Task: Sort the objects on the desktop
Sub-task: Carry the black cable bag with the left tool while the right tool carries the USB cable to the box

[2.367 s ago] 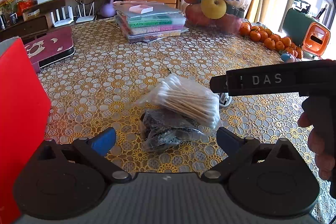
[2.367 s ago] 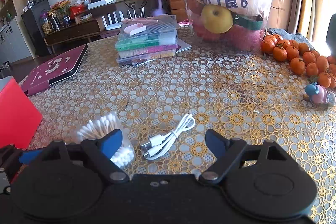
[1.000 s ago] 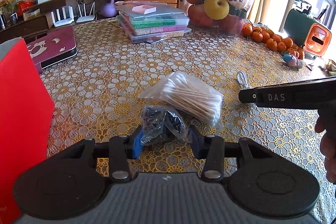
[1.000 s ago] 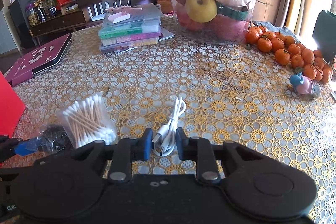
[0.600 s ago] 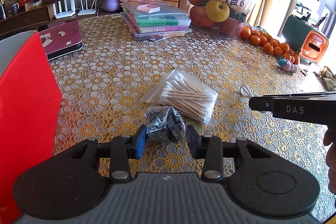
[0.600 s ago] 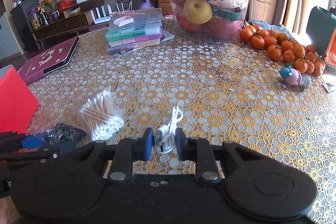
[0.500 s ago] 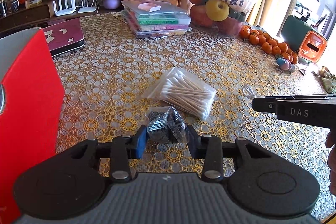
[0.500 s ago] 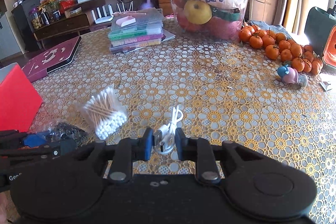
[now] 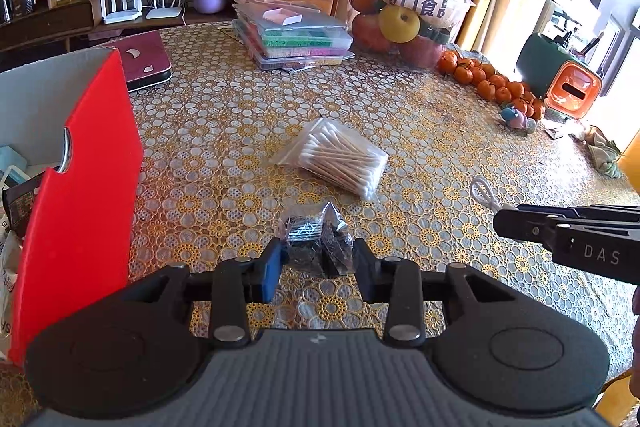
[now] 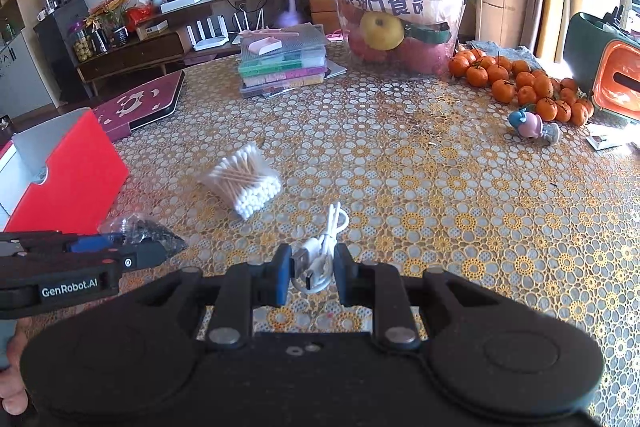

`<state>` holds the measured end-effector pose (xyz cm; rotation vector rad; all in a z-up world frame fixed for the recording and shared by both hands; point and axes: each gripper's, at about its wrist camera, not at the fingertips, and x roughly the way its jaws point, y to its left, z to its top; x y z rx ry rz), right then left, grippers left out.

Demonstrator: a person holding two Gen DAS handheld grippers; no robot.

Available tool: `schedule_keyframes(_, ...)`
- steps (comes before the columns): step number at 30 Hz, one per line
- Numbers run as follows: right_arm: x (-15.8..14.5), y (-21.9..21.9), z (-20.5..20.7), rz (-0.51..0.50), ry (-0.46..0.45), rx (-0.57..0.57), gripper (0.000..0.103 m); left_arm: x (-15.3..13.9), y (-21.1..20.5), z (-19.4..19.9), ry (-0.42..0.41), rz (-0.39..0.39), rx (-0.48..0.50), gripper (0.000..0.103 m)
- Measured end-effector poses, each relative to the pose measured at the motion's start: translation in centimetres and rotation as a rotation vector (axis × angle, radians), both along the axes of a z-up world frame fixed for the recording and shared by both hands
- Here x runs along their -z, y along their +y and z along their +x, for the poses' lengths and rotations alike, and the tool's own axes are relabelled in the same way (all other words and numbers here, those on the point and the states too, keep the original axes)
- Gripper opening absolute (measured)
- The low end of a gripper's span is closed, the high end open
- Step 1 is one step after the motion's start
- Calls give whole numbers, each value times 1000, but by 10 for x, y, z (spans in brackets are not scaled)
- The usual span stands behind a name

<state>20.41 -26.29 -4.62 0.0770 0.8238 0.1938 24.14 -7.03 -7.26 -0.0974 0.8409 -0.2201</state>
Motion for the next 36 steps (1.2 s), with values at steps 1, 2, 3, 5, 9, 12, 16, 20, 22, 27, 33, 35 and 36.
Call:
schedule_keyframes(1,-2,1,-5,2,-2,-3,22,-3,1,-3,-2,-1,0,36)
schedule_keyframes(2,-5,3,-8,1,-4,-6,22,-6,2,-6,-4,-2,0,36)
schedule_keyframes(3,-7,4,-12,1,-6,-8,22,-9,3,-9,-5,-4,1,36)
schedule_keyframes(5,-12,6,-20,4,-11,-9,22,-15,4,-15,-10,-4,3,36)
schedule_keyframes(9,-22,12,-35,10,-21,-20,22,-28,7,-28,-23,-9,10,36)
schedule_keyframes(12,-30,18,-48,14,-31,-32,22,-39,9,-38,-36,-15,20,36)
schedule_keyframes(16,-43,27,-63,16,-50,-51,22,-53,13,-53,-64,-19,28,36)
schedule_keyframes(20,-57,38,-76,22,-68,-71,22,-65,20,-65,-82,-23,27,36)
schedule_keyframes(22,-63,44,-83,19,-81,-84,21,-71,25,-71,-87,-28,28,36)
schedule_keyframes(27,-77,63,-97,3,-118,-111,20,-85,41,-86,-109,-27,21,36)
schedule_keyframes(33,-88,76,-104,4,-137,-133,19,-95,64,-98,-128,-17,1,36)
schedule_keyframes(35,-93,81,-107,-1,-151,-143,19,-99,73,-102,-131,-14,-6,36)
schedule_keyframes(36,-96,83,-108,-2,-156,-147,19,-100,79,-103,-132,-13,-10,36)
